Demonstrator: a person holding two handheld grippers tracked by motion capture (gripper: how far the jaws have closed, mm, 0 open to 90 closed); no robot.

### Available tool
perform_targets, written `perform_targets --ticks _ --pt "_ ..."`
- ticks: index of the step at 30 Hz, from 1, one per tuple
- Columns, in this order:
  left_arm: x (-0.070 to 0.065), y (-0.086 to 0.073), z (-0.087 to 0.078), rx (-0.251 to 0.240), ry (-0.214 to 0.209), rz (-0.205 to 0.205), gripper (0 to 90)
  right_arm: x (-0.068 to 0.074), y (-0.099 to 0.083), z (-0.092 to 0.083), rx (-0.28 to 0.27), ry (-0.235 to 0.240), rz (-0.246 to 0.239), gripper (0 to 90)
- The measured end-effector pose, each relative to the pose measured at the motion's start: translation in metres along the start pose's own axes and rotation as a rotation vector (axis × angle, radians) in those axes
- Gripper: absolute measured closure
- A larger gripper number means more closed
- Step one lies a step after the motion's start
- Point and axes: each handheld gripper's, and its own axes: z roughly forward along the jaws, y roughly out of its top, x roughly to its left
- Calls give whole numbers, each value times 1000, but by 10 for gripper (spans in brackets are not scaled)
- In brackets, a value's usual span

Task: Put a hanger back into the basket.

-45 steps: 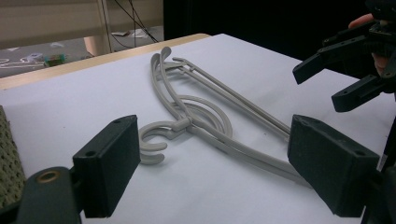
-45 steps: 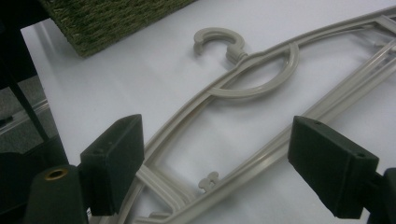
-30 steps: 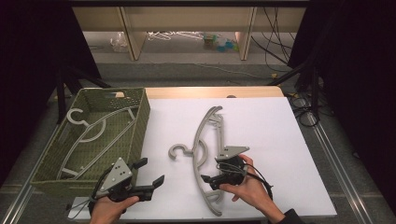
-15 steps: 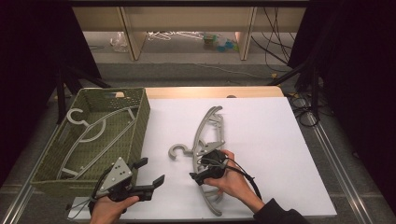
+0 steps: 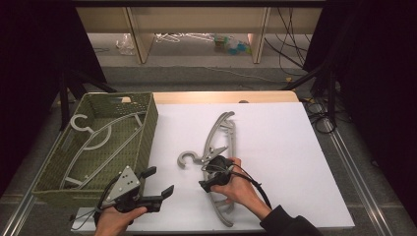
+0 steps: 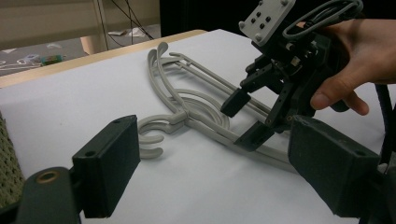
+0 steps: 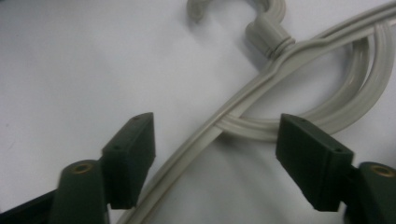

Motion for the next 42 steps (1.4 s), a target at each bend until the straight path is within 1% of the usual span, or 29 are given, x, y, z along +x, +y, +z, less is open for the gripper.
perform_targets --ticks 2,3,4,6,7,8,10,11,13,14,16,17,18,22,23,24,27,29,30,31,32,33,34,36,37,39,40,41,42 --pt "0 1 -1 7 10 2 167 0 -1 0 20 25 8 328" --pt "0 0 0 2 0 0 167 1 -2 0 27 27 8 328" --pt "-1 0 0 10 11 -17 167 2 -1 0 29 20 10 328" --pt "-1 0 1 15 8 1 168 2 0 1 37 12 15 351" --pt "-1 0 1 16 8 3 167 2 0 0 54 10 21 367" --pt "-1 0 0 15 8 -12 167 2 -1 -1 65 19 23 377" --pt "-2 0 0 8 10 -17 168 3 -2 1 83 39 30 389" --pt "-1 0 0 10 10 -4 168 3 -2 2 89 41 23 392" --pt "-1 0 1 16 11 -2 168 5 -3 7 93 51 20 433" --pt "0 0 2 12 -4 4 169 5 -2 8 99 58 22 447" --pt "-1 0 1 19 7 5 169 5 -2 10 110 66 35 481" --pt "-1 0 2 12 2 3 169 5 -2 11 106 73 32 503" --pt "-1 0 1 19 5 5 169 5 -2 10 102 79 32 526" --pt "0 0 2 13 -6 6 170 5 -2 10 104 74 61 545" --pt "0 0 1 17 2 6 170 5 -2 9 99 76 62 575" --pt "-1 0 1 17 4 -7 170 5 -2 8 88 80 63 594" --pt "-1 0 1 14 5 -12 171 5 -2 3 85 97 73 614" --pt "-1 0 0 12 6 -11 172 5 -3 3 91 98 80 624" --pt "-1 1 0 12 5 4 172 6 -3 1 88 101 80 632" --pt "-1 1 0 7 -2 5 172 6 -4 -1 82 103 79 644" --pt "-1 2 -1 10 5 10 172 6 -4 -5 74 112 78 650" --pt "-2 2 -1 2 4 -5 172 6 -4 -8 68 114 73 655" --pt "-2 2 -1 2 7 -9 173 5 -5 -12 61 114 70 661" --pt "0 2 -1 7 6 7 173 4 -8 -18 55 119 76 671" --pt "-1 1 -1 6 8 2 173 2 -9 -20 51 126 70 676" --pt "0 2 -1 5 4 14 174 0 -13 -26 46 135 73 683" --pt "0 2 -2 5 5 16 173 0 -16 -29 28 122 69 687" --pt "0 2 -2 6 6 18 173 0 -17 -33 27 116 69 693" --pt "0 2 -2 6 6 17 173 -1 -19 -35 32 123 61 699"
